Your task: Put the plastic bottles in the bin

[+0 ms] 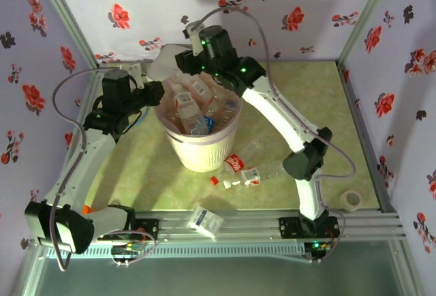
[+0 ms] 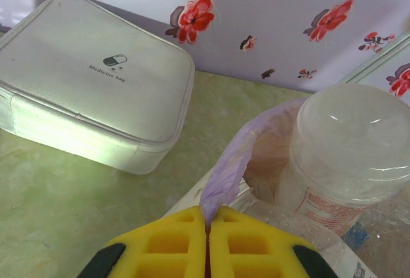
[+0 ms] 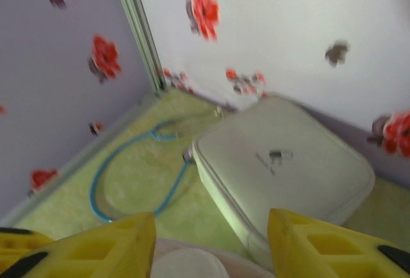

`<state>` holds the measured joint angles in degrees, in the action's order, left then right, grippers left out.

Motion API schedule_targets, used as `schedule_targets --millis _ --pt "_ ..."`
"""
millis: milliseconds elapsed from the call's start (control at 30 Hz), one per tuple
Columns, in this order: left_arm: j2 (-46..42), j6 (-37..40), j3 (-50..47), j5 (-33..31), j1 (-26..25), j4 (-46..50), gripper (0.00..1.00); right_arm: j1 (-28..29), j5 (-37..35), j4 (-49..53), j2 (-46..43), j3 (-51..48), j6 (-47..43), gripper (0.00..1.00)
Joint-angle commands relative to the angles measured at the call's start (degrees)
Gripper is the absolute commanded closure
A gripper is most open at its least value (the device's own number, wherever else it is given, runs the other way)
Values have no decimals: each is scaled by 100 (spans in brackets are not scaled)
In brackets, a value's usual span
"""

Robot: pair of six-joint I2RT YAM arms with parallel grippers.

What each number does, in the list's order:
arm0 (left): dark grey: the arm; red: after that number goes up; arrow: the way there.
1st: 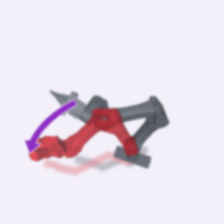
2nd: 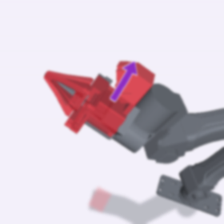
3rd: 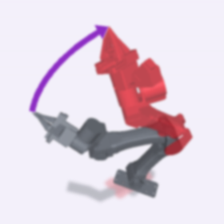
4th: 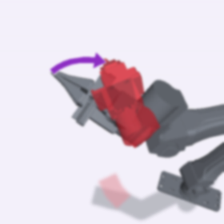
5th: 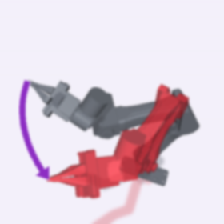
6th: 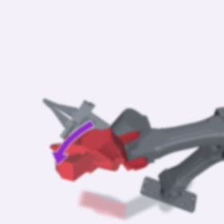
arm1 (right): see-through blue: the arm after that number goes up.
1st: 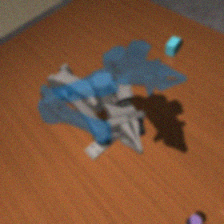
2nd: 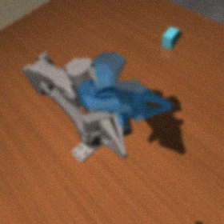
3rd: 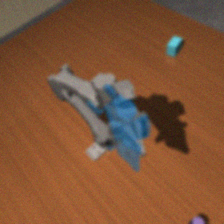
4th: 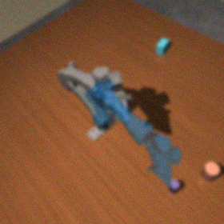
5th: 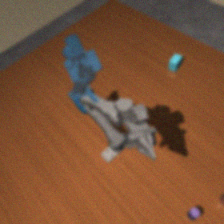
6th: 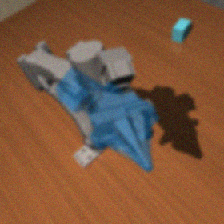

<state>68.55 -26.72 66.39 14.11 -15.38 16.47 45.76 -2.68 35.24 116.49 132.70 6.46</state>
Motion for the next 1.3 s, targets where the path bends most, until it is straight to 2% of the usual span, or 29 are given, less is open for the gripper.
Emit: schedule_targets --millis 0,133,267,367,467,600,733,833,933,1067,1133,1267 --pt "124 -151 49 -49 -62 137 100 -13 -110 220 -187 -686 89 52" --pt "132 -158 58 -62 -62 120 100 -16 -278 -772 -1027 -2189 308 56" --pt "128 -160 58 -67 -60 107 100 -34 -208 -1041 -1320 -2604 470 53" --pt "154 -175 54 -62 -56 114 100 -57 -26 -700 -1286 -2029 428 40" --pt "120 -199 6 -69 -58 95 100 -86 -23 -487 -1436 -1532 424 22" --pt "67 -205 -24 -114 -57 63 100 -318 -376 -318 -1954 -1704 805 1" --pt "70 -202 29 -169 -55 91 100 -1014 -691 -16 -2719 -2845 1782 1" --pt "62 -232 58 -245 -61 81 100 -1829 -277 133 -3477 -4001 2605 1" --pt "124 -331 111 -465 -54 154 100 -2312 -201 53 -4226 -5128 3434 1" --pt "156 -516 62 -669 -57 92 100 -2387 -468 111 -5274 -6572 4651 1" --pt "118 -597 20 -824 -56 52 100 -2384 -296 70 -5762 -7328 5261 0" --pt "21 -715 -34 -1111 -55 17 100 -2353 -174 560 -6274 -8174 5900 1"
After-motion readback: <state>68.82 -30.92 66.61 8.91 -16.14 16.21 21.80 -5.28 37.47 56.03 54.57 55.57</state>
